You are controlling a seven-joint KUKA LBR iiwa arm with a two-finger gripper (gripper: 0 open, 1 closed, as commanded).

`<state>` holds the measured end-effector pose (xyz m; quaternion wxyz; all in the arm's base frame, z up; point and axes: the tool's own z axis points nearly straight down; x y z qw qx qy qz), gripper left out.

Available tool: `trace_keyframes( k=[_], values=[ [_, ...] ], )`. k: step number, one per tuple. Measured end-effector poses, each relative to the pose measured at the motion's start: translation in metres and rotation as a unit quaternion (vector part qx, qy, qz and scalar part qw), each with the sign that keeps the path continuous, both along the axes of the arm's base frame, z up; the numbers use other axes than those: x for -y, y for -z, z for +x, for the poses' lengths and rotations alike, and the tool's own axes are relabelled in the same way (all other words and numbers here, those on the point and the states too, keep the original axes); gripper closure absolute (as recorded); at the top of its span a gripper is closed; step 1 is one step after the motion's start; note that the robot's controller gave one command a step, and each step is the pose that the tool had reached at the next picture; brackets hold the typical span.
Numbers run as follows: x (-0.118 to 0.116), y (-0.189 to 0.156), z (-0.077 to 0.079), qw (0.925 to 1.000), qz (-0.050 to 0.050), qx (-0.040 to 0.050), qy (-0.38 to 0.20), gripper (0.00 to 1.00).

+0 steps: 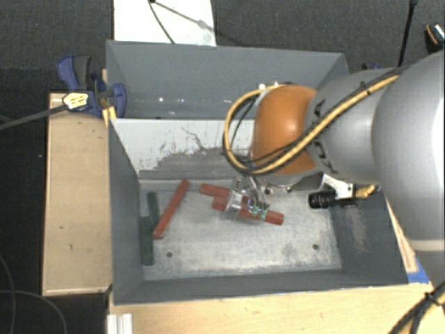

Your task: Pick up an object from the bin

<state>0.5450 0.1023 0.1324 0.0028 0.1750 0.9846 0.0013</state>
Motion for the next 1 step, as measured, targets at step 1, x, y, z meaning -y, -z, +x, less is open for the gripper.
trace_keyframes(
  k=[1],
  values=[
    [0.0,-0.0433,0.0014,1.0,0.0,0.0003,-0.003,1.0]
  ],
)
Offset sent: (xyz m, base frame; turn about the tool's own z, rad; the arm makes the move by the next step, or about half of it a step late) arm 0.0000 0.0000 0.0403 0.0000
